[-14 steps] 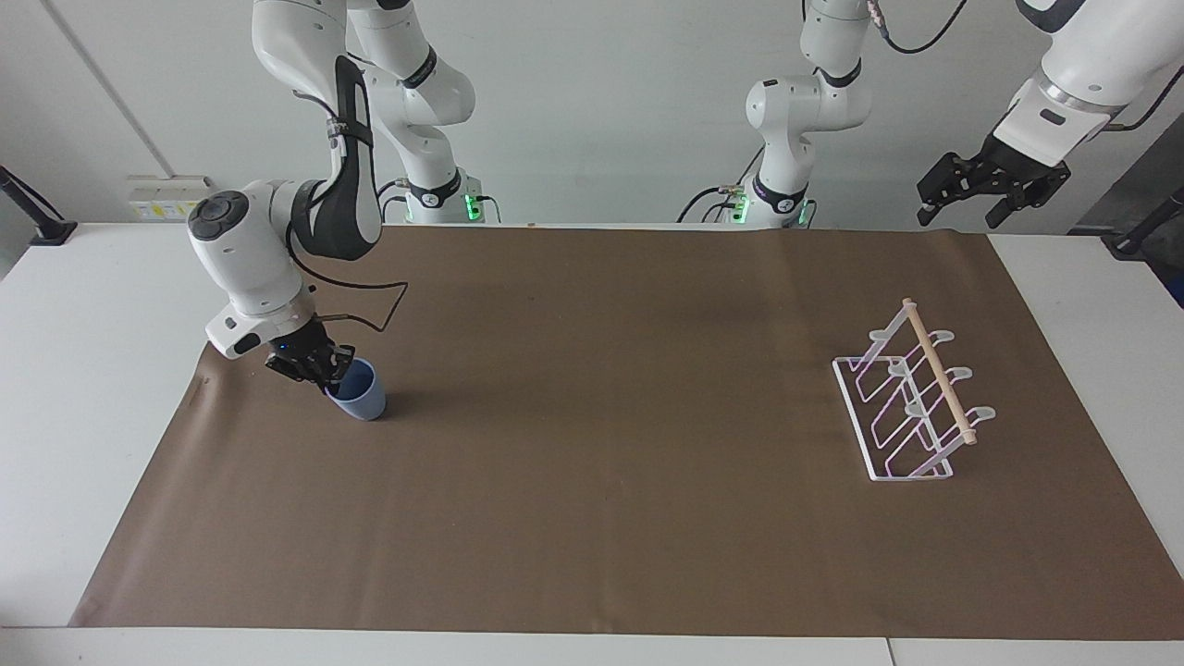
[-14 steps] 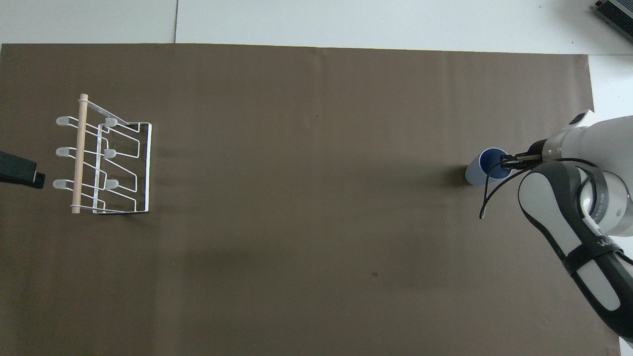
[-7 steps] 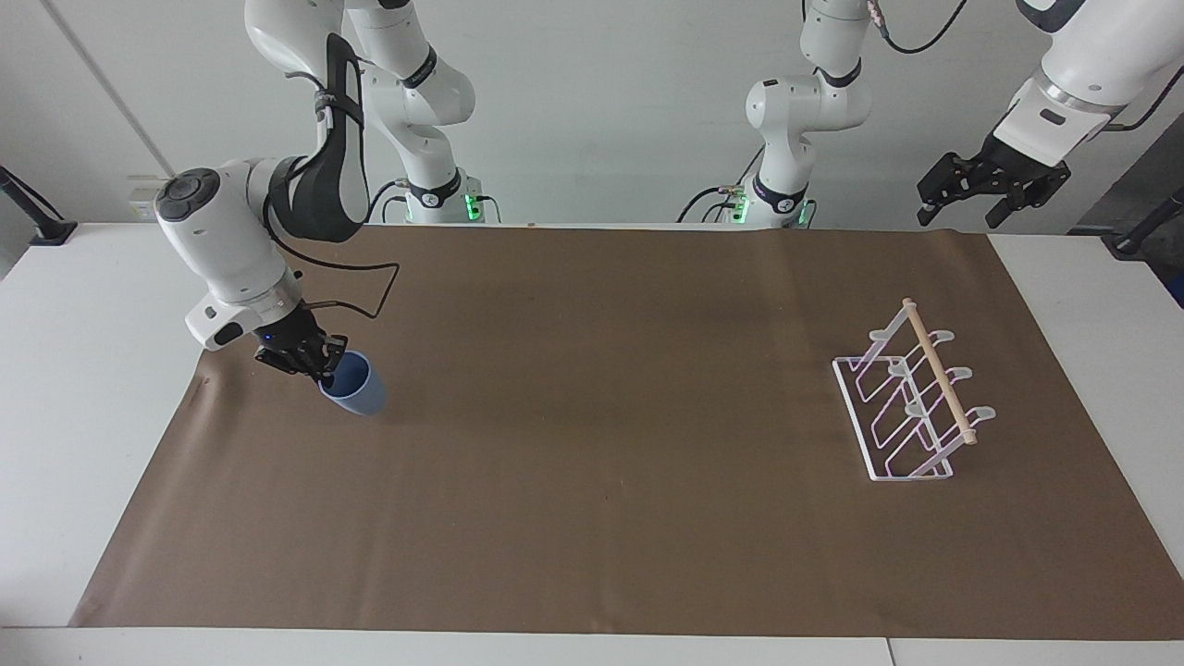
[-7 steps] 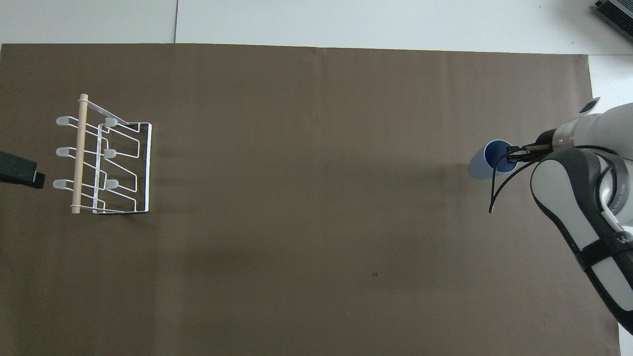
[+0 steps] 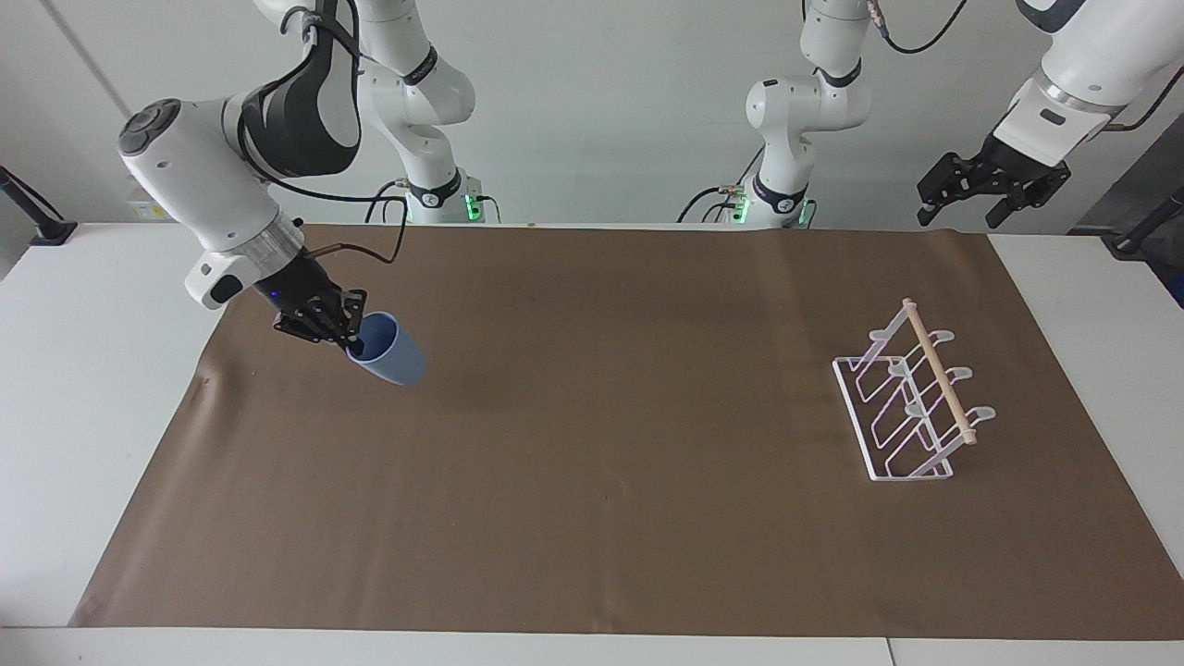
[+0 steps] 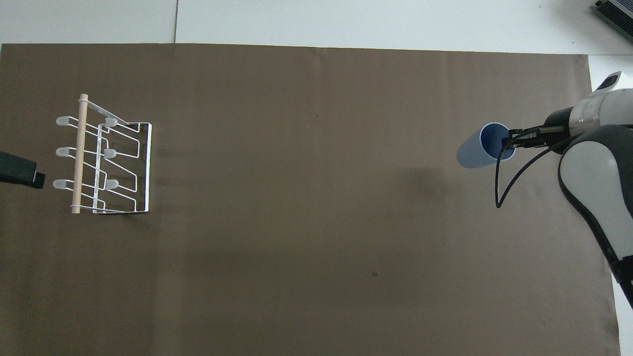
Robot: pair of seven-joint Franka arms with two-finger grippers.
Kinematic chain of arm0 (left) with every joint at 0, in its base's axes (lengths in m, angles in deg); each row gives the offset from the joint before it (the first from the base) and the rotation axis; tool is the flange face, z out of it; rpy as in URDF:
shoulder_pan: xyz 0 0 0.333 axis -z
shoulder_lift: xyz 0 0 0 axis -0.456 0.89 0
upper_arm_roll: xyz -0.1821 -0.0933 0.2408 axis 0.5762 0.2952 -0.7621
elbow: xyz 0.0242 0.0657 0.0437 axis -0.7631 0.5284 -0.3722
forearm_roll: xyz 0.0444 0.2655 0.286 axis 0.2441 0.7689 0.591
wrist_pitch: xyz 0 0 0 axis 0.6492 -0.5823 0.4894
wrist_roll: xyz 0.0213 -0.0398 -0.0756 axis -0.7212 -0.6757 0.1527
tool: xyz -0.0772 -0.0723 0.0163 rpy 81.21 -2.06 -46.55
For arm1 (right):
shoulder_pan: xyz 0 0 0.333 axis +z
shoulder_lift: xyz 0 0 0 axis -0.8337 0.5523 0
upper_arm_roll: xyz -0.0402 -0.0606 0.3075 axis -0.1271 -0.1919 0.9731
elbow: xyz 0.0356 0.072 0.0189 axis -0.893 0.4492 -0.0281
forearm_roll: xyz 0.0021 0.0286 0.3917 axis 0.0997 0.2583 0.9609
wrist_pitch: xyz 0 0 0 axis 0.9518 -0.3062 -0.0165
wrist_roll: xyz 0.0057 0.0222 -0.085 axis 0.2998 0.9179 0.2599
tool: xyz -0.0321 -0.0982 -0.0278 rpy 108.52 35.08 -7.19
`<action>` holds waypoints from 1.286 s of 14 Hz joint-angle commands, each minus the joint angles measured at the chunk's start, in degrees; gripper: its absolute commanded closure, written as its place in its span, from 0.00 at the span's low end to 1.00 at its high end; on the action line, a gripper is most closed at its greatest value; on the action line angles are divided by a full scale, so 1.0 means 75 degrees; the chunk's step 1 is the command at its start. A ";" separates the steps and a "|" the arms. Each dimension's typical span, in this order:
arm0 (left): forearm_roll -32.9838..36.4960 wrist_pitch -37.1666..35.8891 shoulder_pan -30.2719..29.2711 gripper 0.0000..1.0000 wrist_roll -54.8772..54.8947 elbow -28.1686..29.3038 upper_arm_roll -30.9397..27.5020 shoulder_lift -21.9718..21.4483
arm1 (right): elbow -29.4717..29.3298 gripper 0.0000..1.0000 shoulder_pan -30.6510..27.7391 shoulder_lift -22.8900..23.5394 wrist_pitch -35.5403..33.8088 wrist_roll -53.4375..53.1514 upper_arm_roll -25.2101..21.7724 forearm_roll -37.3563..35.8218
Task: Hang cup on cup holder
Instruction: 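Lift the blue cup with the right gripper and tip it sideways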
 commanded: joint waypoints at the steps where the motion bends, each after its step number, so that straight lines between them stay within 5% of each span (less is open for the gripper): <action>1: 0.0089 0.0013 -0.0046 0.00 -0.0053 0.0215 0.0022 -0.0197 | -0.0395 1.00 -0.0081 0.0002 -0.0642 0.0353 0.0141 0.0652; 4: 0.0089 0.0013 -0.0046 0.00 -0.0053 0.0215 0.0022 -0.0197 | -0.0489 1.00 -0.0081 -0.0010 -0.0714 0.0365 0.0271 0.1307; 10: 0.0089 0.0013 -0.0046 0.00 -0.0053 0.0215 0.0022 -0.0197 | -0.0337 1.00 -0.0257 -0.0186 -0.1592 0.0085 0.0224 0.4354; 18: 0.0089 0.0024 0.0059 0.00 -0.0123 0.0204 0.0080 -0.0197 | 0.1208 1.00 0.0246 -0.0666 -0.1092 -0.0233 0.0259 0.7973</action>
